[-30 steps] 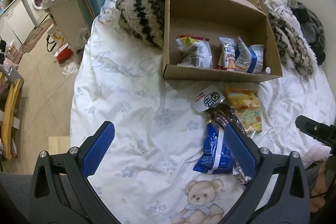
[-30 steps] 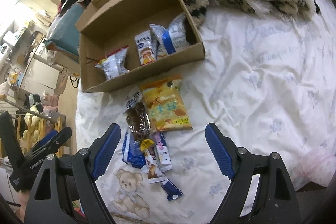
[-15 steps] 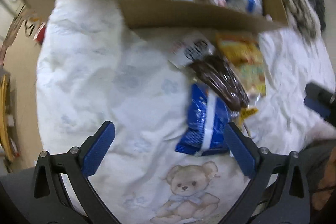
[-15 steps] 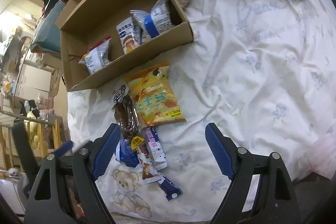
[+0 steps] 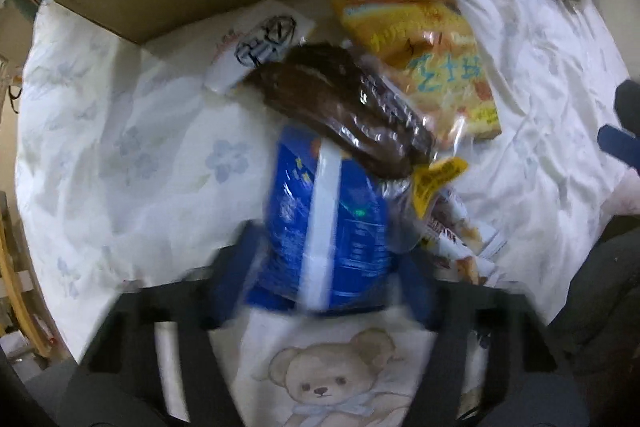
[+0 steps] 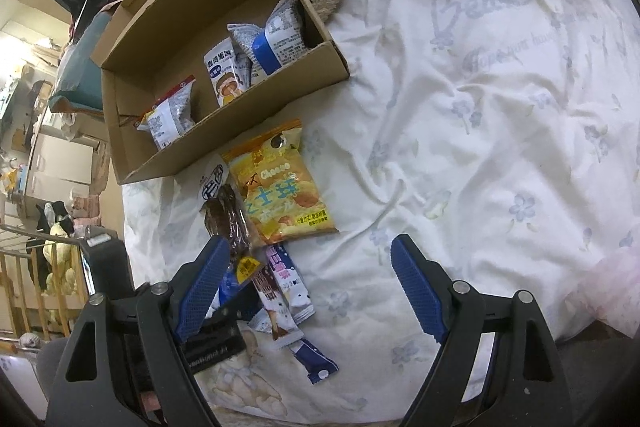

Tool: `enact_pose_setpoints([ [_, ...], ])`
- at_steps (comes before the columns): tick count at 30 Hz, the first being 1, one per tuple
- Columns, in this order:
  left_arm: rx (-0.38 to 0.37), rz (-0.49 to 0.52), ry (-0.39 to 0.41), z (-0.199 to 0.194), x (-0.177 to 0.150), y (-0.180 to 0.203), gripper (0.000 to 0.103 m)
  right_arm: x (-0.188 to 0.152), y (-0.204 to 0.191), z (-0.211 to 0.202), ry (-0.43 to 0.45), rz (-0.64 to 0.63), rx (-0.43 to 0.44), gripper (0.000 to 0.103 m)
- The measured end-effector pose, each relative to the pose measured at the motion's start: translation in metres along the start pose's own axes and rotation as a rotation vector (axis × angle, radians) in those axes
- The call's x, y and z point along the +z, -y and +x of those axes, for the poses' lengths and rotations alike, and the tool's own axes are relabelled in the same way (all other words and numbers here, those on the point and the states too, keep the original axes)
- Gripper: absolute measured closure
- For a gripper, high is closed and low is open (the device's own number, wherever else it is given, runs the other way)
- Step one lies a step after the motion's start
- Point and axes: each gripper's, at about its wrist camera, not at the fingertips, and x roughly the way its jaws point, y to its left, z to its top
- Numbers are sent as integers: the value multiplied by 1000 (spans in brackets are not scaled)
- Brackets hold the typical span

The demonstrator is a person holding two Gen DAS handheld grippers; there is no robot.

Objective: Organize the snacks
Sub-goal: 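Grasp the blue snack bag with left tool while right tool grasps chocolate bar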

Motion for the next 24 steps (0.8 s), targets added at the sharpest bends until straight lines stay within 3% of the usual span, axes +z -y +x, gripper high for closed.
enact_pose_setpoints([
  [5,-39,-76,-51,-13,-20,-16,63,1,1,-1,1,2,-1,18],
  [11,2,-48,-124,-32,-59,-29,66,2,1,-2,-2,20,14,18],
  [16,62,-111,-8,-67,-64,-49,69,2,-4,1,-12,17,28,18],
  [20,78,-209,101,-89,-55,-65,70,-4,-15,13,-60,-54,-3,18],
  [22,82,-258,133,-93,-52,-73,70,-10,-21,21,-97,-95,-6,24],
  [23,90,-284,149,-94,-51,-76,70,-13,-24,27,-127,-111,10,40],
  [24,93,-295,156,-95,-51,-80,70,-16,-28,33,-167,-124,39,49],
])
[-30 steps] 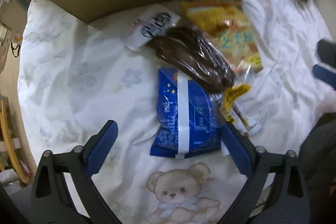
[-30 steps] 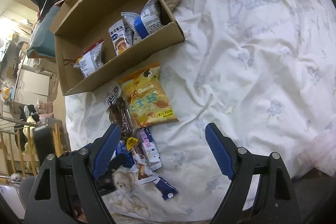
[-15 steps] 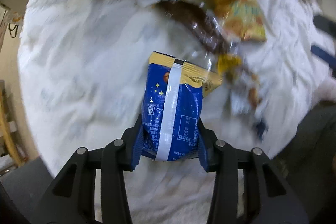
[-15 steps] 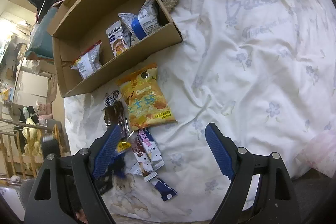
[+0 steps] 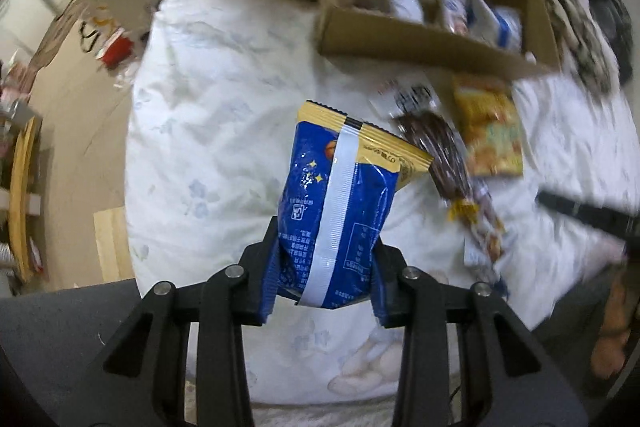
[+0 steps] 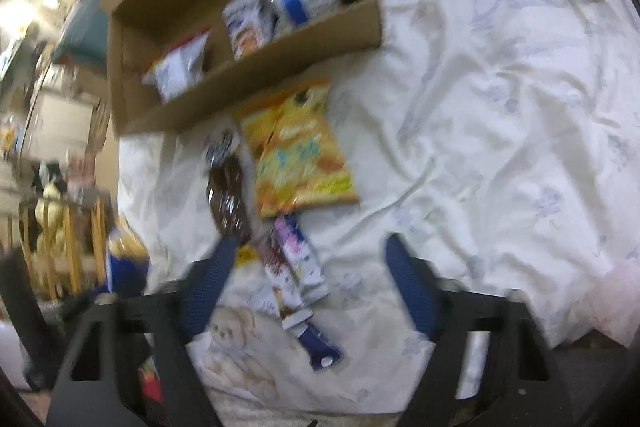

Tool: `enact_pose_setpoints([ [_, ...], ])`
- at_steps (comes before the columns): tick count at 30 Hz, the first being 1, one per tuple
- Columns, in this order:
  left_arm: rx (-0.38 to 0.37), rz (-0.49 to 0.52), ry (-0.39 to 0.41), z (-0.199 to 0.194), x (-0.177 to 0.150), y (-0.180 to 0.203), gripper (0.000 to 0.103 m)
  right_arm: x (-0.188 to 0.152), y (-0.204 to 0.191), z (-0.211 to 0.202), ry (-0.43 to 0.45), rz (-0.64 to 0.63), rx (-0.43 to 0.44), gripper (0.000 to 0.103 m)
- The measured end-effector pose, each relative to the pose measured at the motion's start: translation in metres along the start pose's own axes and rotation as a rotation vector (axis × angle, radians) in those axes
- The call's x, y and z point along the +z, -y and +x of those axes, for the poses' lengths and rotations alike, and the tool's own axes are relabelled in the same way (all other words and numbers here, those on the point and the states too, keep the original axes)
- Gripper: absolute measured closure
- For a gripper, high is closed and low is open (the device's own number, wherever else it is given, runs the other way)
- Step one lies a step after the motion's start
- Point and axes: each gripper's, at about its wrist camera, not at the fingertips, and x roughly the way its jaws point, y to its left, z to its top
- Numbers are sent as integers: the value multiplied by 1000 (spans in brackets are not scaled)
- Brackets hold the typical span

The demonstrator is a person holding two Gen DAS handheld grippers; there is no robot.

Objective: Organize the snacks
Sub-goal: 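Grasp the blue snack bag with left tool while right tool grasps chocolate bar, then carry the blue bag and chocolate bar over the box with both tools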

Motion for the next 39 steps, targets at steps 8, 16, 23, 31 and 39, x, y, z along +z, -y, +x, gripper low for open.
enact_pose_setpoints([
  [8,-16,-50,1,2,-2,-3,70,-7,-36,44,-132,-156,-47,65],
  [16,-16,-48,-12,10,0,-3,70,-12,-35,83,-219,-185,-123,79],
  [23,-13,-43,-7,9,0,-3,70,-19,-16,50,-205,-106,-21,84],
  [31,-4,-14,34,2,-2,4,70,-42,-12,1,-159,-115,57,85],
  [39,14,-49,105,-10,-2,-4,70,-27,-22,-45,64,-125,176,85],
])
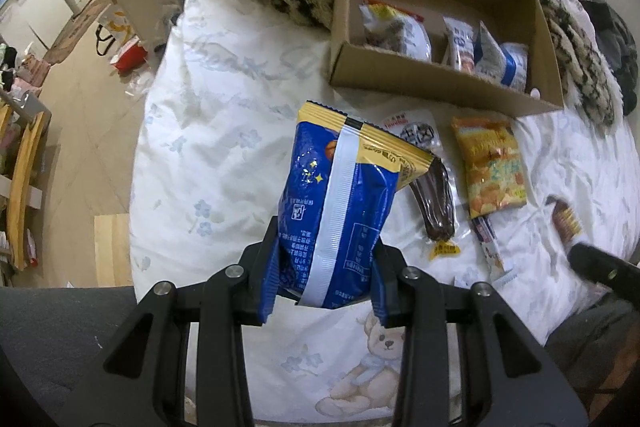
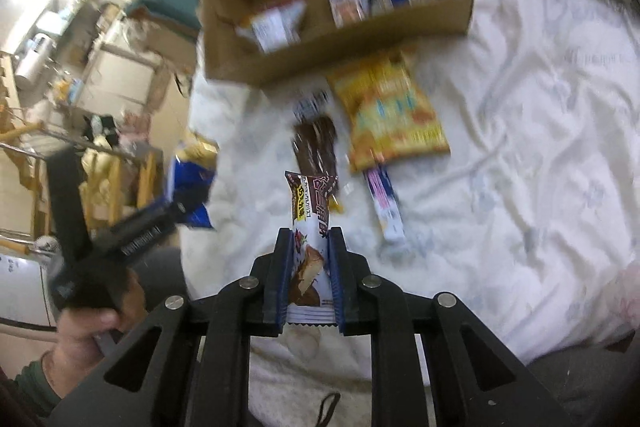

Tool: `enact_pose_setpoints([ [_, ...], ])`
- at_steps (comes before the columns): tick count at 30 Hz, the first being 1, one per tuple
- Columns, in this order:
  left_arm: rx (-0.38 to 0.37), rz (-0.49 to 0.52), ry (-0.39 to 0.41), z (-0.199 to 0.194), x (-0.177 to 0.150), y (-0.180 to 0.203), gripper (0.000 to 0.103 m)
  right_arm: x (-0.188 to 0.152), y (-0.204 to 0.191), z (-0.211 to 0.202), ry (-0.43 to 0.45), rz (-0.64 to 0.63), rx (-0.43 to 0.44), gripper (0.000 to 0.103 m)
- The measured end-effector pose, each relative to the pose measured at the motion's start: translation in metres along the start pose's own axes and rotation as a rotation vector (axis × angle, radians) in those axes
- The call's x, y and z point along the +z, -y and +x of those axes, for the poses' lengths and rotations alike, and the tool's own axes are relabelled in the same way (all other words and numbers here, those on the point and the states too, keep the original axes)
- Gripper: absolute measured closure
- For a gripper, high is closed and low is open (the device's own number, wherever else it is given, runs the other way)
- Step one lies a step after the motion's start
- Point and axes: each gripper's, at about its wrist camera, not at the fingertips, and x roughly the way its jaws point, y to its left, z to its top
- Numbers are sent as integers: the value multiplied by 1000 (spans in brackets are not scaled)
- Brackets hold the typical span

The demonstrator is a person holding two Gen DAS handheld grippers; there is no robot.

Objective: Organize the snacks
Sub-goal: 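Carry the blue bag and chocolate bar over the box with both tools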

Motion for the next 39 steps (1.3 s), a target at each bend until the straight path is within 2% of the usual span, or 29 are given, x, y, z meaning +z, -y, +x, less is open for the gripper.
enact_pose_setpoints([
  [7,13,-8,74,-12,8,-2,70,19,-12,-11,108,-20,51,85],
  [17,4,6,104,-16,46,12,70,56,-15,-33,268,-47,23,85],
  [30,-13,98,183,-17,116,58,70,108,-2,-29,333,-25,-13,85],
  [39,-23,116,189,3,148,80,70,143,18,-18,344,17,-57,85],
])
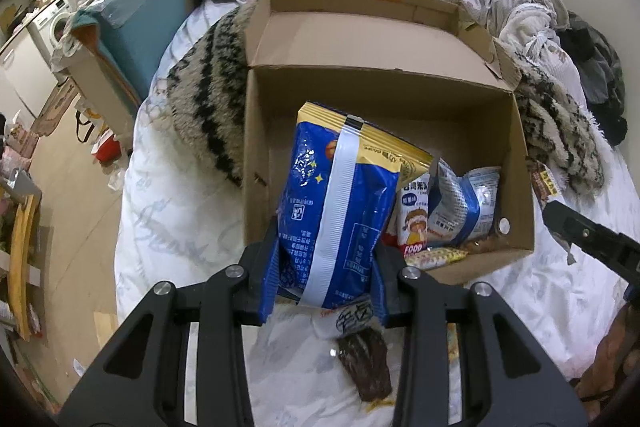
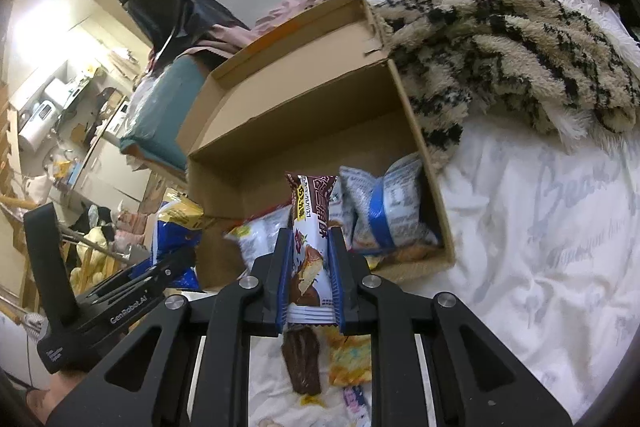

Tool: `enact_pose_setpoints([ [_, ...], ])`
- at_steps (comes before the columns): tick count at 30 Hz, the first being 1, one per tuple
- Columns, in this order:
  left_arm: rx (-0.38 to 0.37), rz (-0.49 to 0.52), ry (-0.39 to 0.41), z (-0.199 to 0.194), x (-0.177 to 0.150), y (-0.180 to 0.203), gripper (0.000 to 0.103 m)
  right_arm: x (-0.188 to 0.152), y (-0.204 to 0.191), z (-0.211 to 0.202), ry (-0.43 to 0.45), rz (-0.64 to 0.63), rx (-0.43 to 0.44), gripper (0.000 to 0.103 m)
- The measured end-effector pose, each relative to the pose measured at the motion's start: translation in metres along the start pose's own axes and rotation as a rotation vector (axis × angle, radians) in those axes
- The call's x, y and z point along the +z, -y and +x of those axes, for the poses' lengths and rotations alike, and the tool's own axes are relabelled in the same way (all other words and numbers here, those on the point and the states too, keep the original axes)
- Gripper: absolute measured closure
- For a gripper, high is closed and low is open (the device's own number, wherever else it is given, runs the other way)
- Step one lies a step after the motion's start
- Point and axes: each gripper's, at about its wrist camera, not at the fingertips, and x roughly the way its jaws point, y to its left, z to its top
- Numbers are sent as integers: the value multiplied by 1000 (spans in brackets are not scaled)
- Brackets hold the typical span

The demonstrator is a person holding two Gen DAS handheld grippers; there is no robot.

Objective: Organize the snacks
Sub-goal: 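Carry the blue bag and chocolate bar over the box with both tools, then open both tools to drop the blue bag and chocolate bar into box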

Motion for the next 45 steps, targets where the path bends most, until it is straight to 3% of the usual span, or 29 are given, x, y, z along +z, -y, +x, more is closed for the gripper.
enact_pose_setpoints([
  [5,-4,-11,-18,18,7,1,70,11,10,20,-20,10,-25,85],
  [13,-70,-47,-71,49,5,7,70,17,17,43,-53,33,-25,85],
  [21,-132,-60,-63,59,4,14,70,9,19,58,-106,44,-46,85],
  [33,-158,-66,-55,59,2,21,67,9,22,68,-139,67,-45,83],
  [36,-160,-44,-52,56,2,24,49,10,27,67,-142,94,-45,81],
  [38,-156,-39,-46,53,1,25,28,11,29,68,-154,112,-38,81],
  [42,-160,-20,-28,44,0,26,17,11,29,67,-160,106,-56,78],
  [43,-157,-16,-25,42,0,26,17,12,28,65,-150,99,-66,75],
  [44,-157,-13,-19,40,0,26,17,13,27,62,-134,91,-78,62],
  [45,-162,-11,-11,38,-1,25,17,14,26,59,-116,89,-80,43],
])
